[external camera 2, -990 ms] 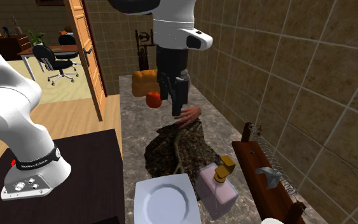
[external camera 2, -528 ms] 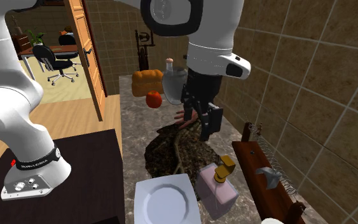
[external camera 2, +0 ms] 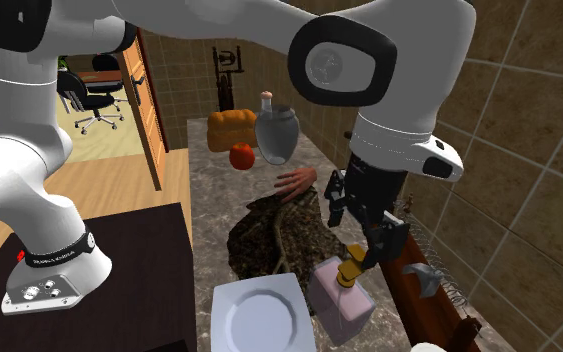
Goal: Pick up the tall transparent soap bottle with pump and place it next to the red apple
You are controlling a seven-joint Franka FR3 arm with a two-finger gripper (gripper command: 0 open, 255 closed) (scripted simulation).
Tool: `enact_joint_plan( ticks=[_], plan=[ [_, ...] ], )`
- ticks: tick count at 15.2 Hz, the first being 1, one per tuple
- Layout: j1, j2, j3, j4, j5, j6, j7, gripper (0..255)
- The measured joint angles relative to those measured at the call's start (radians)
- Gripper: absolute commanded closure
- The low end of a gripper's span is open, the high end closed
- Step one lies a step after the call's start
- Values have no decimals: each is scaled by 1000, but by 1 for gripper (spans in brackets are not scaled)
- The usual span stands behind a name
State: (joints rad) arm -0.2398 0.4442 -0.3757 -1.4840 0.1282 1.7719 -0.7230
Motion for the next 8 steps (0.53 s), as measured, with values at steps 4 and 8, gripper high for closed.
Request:
enact_joint_plan(
  ticks=[4, 8],
  plan=[
    [-7, 26, 3, -13, 9, 36, -10, 0],
    [-6, 30, 4, -53, 12, 79, -13, 0]
  ],
)
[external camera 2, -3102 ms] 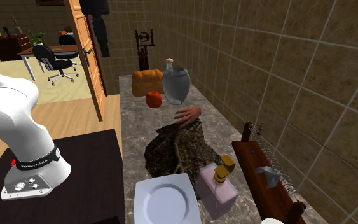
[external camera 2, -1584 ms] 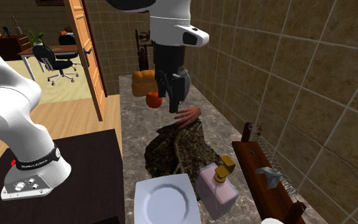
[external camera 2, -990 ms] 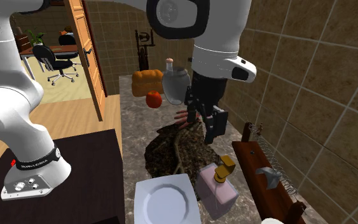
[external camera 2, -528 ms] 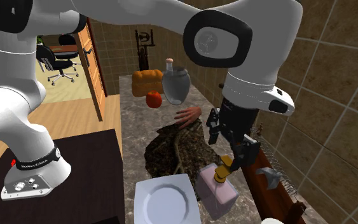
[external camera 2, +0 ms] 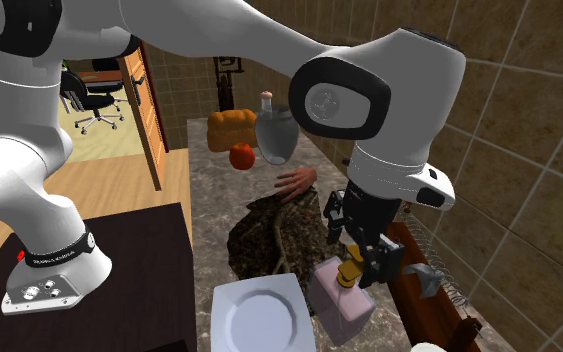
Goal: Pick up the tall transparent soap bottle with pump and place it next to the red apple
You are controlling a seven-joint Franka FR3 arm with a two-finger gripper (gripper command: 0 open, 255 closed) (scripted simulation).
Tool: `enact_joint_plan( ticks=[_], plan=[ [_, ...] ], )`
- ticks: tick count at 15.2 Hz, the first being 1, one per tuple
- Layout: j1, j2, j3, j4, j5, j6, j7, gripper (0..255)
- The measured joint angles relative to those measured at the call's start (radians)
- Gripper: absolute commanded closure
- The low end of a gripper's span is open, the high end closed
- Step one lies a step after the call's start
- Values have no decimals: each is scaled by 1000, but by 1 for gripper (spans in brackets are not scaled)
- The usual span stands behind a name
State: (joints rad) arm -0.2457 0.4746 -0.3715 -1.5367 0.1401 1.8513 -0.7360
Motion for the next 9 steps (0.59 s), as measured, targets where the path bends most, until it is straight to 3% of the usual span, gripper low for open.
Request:
enact_joint_plan(
  ticks=[5, 6, 9],
  plan=[
    [0, 1, 0, -3, 0, 4, 0, 0],
    [0, 1, 0, -3, 0, 4, 0, 255],
    [0, 0, 0, -3, 0, 4, 0, 255]
  ],
)
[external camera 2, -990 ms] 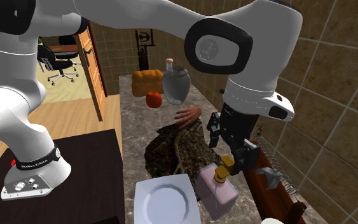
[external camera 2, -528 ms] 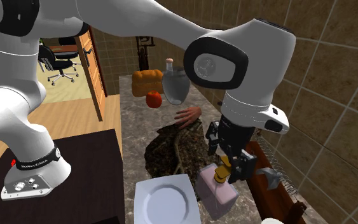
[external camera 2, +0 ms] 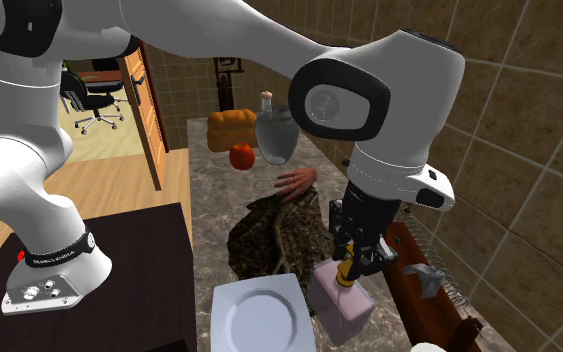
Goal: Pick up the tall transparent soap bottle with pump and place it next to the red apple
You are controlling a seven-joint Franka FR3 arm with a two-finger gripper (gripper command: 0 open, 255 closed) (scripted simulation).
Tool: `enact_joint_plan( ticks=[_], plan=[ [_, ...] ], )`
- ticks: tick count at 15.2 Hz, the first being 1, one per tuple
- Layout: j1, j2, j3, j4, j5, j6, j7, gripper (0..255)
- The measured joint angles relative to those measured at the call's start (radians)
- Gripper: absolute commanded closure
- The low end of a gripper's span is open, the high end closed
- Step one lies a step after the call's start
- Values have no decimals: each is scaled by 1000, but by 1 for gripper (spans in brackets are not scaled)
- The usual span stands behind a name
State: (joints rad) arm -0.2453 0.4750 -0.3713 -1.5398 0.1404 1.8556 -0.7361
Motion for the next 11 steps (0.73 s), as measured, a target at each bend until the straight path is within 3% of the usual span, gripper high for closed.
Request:
enact_joint_plan(
  ticks=[11],
  plan=[
    [1, -11, -2, 22, -5, -33, 3, 255]
  ],
)
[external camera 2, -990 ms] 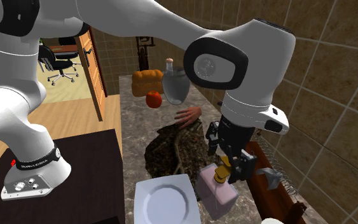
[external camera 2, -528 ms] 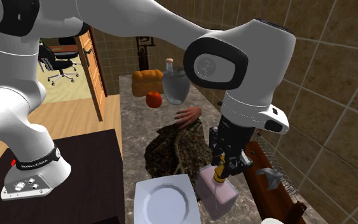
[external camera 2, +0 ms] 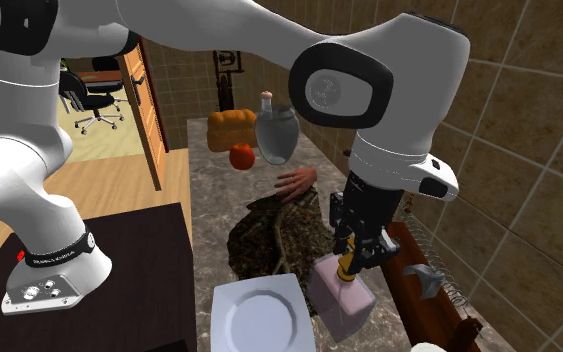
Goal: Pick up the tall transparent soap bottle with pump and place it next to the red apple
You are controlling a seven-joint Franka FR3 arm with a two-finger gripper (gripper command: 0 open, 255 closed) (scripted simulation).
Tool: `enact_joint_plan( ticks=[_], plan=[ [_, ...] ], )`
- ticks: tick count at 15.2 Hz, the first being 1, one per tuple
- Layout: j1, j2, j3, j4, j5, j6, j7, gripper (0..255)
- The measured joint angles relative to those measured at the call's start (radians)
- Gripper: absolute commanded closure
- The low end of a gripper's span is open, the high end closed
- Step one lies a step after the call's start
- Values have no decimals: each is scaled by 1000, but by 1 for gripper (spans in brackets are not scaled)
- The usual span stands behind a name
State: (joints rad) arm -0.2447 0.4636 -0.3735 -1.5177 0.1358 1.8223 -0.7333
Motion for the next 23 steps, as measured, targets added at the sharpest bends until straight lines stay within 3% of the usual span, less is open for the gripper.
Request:
enact_joint_plan(
  ticks=[23],
  plan=[
    [-24, -12, -10, 297, -8, -306, 6, 255]
  ],
)
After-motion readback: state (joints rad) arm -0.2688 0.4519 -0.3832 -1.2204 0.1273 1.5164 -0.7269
